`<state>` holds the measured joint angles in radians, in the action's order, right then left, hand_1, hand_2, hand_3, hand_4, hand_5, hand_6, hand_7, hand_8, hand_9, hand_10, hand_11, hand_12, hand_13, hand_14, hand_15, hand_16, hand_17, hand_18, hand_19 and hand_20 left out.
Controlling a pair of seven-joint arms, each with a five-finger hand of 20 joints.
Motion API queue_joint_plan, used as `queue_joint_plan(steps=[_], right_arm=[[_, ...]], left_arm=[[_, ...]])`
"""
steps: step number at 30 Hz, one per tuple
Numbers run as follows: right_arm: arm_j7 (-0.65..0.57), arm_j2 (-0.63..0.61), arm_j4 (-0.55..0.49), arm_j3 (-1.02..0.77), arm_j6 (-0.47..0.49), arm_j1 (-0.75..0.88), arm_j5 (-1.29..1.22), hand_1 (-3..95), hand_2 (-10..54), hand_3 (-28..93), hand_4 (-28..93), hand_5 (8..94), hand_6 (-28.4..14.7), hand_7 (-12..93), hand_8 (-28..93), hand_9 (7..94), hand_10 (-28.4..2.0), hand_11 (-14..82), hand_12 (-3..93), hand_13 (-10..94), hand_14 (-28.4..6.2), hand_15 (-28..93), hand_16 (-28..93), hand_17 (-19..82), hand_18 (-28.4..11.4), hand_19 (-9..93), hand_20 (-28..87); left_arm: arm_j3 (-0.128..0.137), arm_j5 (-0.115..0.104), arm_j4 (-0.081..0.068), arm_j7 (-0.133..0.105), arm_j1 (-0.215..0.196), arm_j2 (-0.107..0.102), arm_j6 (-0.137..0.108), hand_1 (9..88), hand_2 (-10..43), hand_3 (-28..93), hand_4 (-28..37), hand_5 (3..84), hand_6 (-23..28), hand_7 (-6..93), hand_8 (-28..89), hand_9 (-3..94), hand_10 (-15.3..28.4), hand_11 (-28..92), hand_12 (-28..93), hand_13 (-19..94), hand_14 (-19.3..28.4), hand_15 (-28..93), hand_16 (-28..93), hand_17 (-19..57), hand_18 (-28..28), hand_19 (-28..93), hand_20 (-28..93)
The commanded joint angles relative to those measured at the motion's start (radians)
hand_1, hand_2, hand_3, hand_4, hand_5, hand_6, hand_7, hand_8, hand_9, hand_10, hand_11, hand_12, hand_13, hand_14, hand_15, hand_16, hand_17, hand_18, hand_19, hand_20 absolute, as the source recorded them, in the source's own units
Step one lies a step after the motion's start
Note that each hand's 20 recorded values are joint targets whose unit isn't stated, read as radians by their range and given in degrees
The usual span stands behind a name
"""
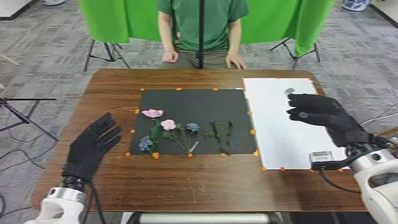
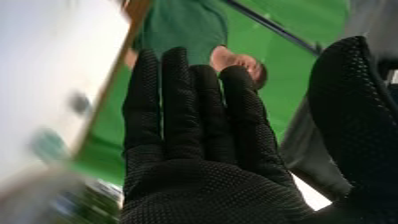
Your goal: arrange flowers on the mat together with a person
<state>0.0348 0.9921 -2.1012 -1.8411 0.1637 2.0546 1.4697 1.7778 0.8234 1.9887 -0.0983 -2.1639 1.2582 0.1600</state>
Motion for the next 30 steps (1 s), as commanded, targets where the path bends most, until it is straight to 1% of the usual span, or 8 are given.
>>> queue_joint_plan(steps=[1,7,10,12,15,18,25,30], right_arm=[[0.037,-0.233,0.114,0.072,-0.069,-0.216,0.73,32.7,-9.5,85,-28,40.7,-3.0,25,-15,41.5,-10.3,18.4,16.5,44,-6.3,24,16,21,-11.7,52,25],[-0.159,-0.32,0.239,0.201,-0.134,-0.289,0.927,31.8,-9.5,85,-28,44.6,-0.9,28,-17,44.9,-9.0,19.1,16.5,43,-6.1,27,18,16,-14.9,55,27],[-0.249,-0.347,0.291,0.27,-0.08,-0.343,0.969,30.6,-9.5,86,-28,42.3,-0.6,27,-17,41.9,-9.4,17.9,16.8,37,-6.7,25,18,13,-15.5,52,26],[-0.292,-0.347,0.324,0.32,0.0,-0.403,0.988,29.3,-9.5,86,-28,38.7,-1.7,25,-16,36.5,-9.8,16.0,18.4,30,-7.4,18,22,9,-15.6,45,24],[-0.305,-0.359,0.393,0.401,-0.036,-0.477,1.008,27.8,-9.5,86,-28,30.9,-2.9,21,-13,26.7,-9.7,8.9,21.1,20,-9.1,2,35,4,-15.6,38,21],[-0.313,-0.351,0.431,0.443,-0.013,-0.535,1.015,26.9,-9.5,85,-28,26.4,-3.7,19,-11,22.4,-9.5,5.6,21.2,17,-10.4,-5,37,3,-15.5,33,18],[-0.32,-0.322,0.522,0.581,0.003,-0.688,1.012,26.2,-9.5,85,-28,19.8,-5.8,15,-8,17.2,-10.6,3.1,23.3,18,-12.7,-6,37,2,-16.4,34,17],[-0.295,-0.302,0.584,0.625,0.038,-0.759,1.006,26.6,-9.5,85,-28,20.1,-6.3,15,-8,18.3,-11.8,4.6,22.8,27,-13.2,1,29,6,-16.6,35,17]], left_arm=[[0.003,0.021,0.004,0.003,-0.025,0.0,-0.013,25.0,-2.6,70,-28.3,31.1,4.2,18.8,-10,22.1,11.5,24,13,22,14.0,23,-1,-9.3,21.9,45,4],[-0.002,0.017,-0.003,-0.005,-0.013,0.0,-0.012,25.1,-2.7,70,-28.3,31.1,4.1,18.6,-10,22.3,11.2,24,13,22,14.0,23,-1,-9.4,21.9,45,4],[-0.002,0.017,0.001,-0.006,-0.016,-0.002,-0.014,25.1,-2.7,70,-28.3,31.1,4.0,18.8,-10,22.4,11.2,24,13,22,14.0,23,-1,-9.4,21.9,45,4],[-0.003,0.011,0.005,-0.01,-0.029,-0.006,-0.026,25.1,-2.7,70,-28.3,31.1,4.0,18.8,-10,22.4,11.2,24,13,22,14.1,23,-1,-9.4,21.9,45,4],[-0.003,0.007,0.005,-0.011,-0.034,-0.008,-0.037,25.1,-2.7,70,-28.3,31.2,4.0,18.9,-10,22.4,11.2,24,13,22,14.1,23,-1,-9.4,21.9,45,4],[-0.008,0.01,-0.001,-0.008,-0.02,-0.012,-0.029,25.1,-2.7,70,-28.3,31.3,4.0,18.8,-10,22.5,11.2,24,13,22,14.1,23,-1,-9.4,21.9,44,4],[-0.016,0.015,-0.002,-0.004,-0.006,-0.013,-0.016,25.0,-2.6,70,-28.3,31.2,4.0,18.6,-10,22.5,11.3,24,13,22,14.1,22,-1,-9.4,21.8,44,4],[-0.009,0.02,0.001,0.002,-0.01,-0.004,-0.012,25.0,-2.6,70,-28.3,31.2,4.0,18.6,-10,22.5,11.3,24,13,22,14.1,22,-1,-9.5,21.8,44,4]])
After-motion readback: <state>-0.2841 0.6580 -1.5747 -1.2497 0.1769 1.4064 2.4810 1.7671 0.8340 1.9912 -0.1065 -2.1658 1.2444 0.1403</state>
